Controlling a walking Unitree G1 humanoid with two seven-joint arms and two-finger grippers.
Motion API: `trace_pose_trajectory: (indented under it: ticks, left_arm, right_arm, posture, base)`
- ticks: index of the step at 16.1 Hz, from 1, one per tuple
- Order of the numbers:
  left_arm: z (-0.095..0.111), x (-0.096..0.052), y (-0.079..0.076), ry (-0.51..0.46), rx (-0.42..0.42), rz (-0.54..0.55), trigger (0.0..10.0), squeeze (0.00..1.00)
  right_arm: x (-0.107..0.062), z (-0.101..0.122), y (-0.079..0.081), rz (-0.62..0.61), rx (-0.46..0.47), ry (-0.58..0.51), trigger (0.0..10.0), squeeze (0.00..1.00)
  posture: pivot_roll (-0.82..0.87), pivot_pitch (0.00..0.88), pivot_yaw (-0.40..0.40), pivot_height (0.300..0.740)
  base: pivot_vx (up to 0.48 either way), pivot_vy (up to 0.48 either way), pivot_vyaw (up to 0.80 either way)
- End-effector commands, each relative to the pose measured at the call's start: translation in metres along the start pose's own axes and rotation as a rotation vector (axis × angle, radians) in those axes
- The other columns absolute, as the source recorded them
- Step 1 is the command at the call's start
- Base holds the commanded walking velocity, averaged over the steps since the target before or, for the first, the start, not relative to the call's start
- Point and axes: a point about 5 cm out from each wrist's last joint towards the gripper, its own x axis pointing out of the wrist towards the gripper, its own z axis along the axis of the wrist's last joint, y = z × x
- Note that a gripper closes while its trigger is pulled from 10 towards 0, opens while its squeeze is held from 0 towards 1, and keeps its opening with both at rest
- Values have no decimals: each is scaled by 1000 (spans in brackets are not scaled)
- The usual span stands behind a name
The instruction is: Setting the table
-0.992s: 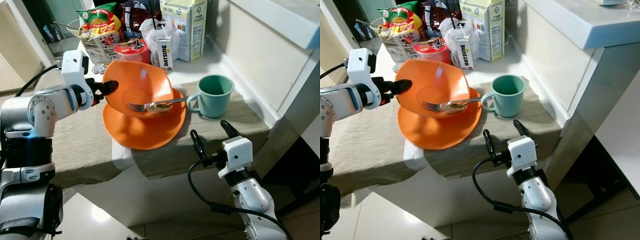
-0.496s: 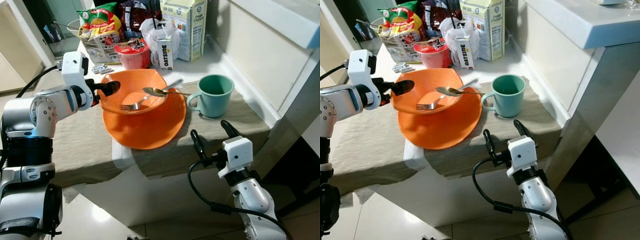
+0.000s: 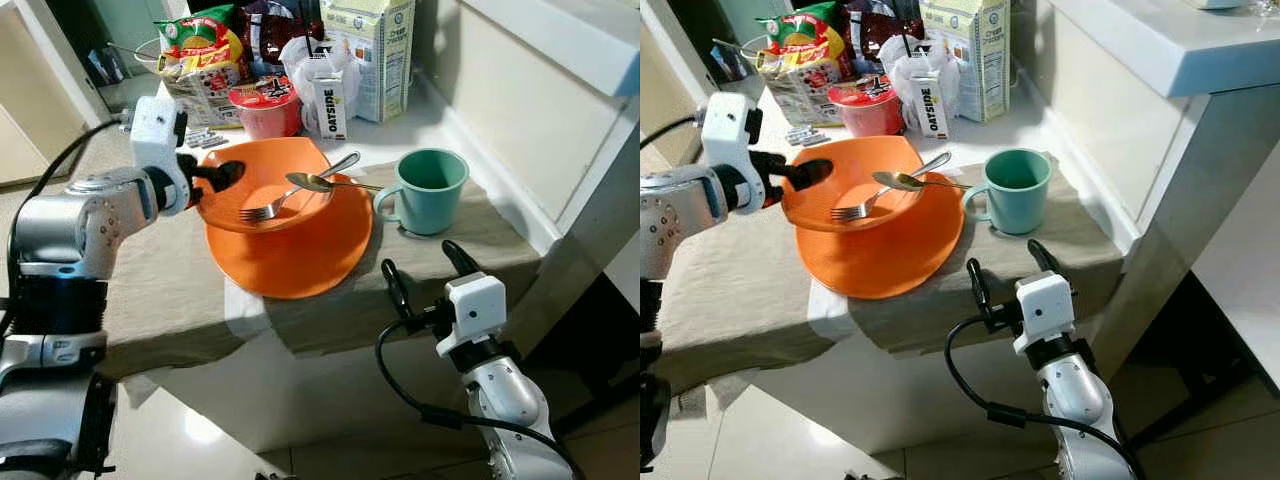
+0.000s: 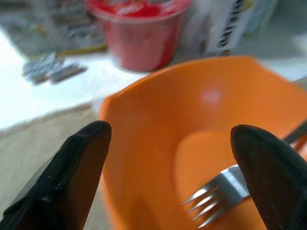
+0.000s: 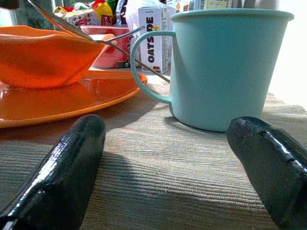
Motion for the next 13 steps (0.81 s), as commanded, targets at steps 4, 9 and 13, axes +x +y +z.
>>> trace_pose_trajectory:
  ticks: [4,9,13]
  left_arm:
    - [18,-4,-7,-137,202,-10,10000,0]
    - [24,-20,-10,-107,461,-71,10000,0]
    - [5,-18,37,-29,104,181,10000,0]
  right_arm:
    - [-7,-20,-1,-19,0,124,10000,0]
    - [-7,-21,-1,-20,1,127,10000,0]
    - [-6,-22,0,-16,6,127,10000,0]
  posture:
    - [-163,35,163,740]
    - [-155,36,164,740]
    - [-148,39,159,740]
  base:
    - [0,0,0]
    - [0,0,0]
    - [0,0,0]
